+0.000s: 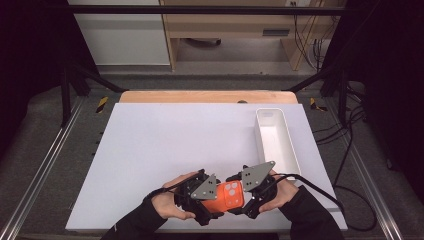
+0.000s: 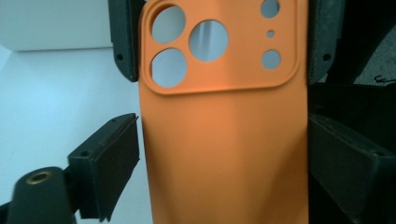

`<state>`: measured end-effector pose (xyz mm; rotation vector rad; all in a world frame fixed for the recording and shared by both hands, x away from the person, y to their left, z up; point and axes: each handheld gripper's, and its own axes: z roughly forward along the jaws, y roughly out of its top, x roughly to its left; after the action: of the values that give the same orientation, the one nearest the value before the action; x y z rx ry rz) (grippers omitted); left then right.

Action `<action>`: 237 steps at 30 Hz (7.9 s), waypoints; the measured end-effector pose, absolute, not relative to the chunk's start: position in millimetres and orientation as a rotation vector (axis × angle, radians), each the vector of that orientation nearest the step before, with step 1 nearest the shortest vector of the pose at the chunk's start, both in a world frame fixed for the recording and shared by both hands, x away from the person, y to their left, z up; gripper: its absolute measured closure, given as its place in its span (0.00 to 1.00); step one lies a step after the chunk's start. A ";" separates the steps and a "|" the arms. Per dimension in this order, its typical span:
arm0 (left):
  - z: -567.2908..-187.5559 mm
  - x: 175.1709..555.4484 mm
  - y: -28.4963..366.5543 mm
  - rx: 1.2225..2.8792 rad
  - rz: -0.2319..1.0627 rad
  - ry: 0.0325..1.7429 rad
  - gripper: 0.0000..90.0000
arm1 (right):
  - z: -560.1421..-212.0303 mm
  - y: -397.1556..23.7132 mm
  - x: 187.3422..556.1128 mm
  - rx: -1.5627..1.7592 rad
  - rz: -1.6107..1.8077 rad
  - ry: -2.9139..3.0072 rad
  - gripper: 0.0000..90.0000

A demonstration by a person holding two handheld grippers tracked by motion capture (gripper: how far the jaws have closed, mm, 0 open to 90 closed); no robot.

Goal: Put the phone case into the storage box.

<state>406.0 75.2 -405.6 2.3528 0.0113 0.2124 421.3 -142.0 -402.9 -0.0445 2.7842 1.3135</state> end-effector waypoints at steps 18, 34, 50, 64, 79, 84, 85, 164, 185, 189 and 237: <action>-392.0 416.8 102.8 2.247 0.156 0.203 0.00 | -386.1 -156.4 427.8 0.014 1.237 2.765 0.18; -403.6 421.1 101.4 2.316 0.120 0.238 0.00 | -367.9 -159.9 434.6 0.046 1.091 2.828 0.18; -410.3 422.7 96.4 2.357 0.116 0.245 0.00 | -354.8 -146.4 439.2 0.028 0.979 2.880 0.18; -412.8 423.5 91.6 2.386 0.117 0.243 0.00 | -348.3 -133.5 445.4 0.017 0.876 2.924 0.18; -416.1 430.0 83.2 2.457 0.108 0.225 0.00 | -345.6 -118.5 447.0 -0.012 0.748 2.972 0.18; -411.9 430.4 75.0 2.473 0.115 0.186 0.00 | -343.6 -115.9 446.4 -0.020 0.728 2.974 0.18; -411.2 430.4 73.5 2.478 0.115 0.184 0.00 | -343.5 -115.4 446.2 -0.025 0.727 2.973 0.18; -418.3 435.2 41.5 2.597 0.137 0.095 0.16 | -345.2 -99.6 444.1 -0.075 0.678 2.991 0.17; -414.6 436.6 47.3 2.556 0.165 0.104 0.17 | -343.3 -102.1 445.4 -0.051 0.726 2.970 0.11; -414.1 437.9 50.1 2.553 0.168 0.110 0.17 | -341.2 -103.7 445.9 -0.027 0.748 2.954 0.08; -417.5 444.0 86.7 2.296 0.161 0.209 0.17 | -341.4 -153.0 448.4 0.145 1.099 2.797 0.05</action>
<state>444.0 86.7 -417.5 2.2960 0.2094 0.1606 448.4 -153.0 -341.4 0.1450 2.7967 1.0994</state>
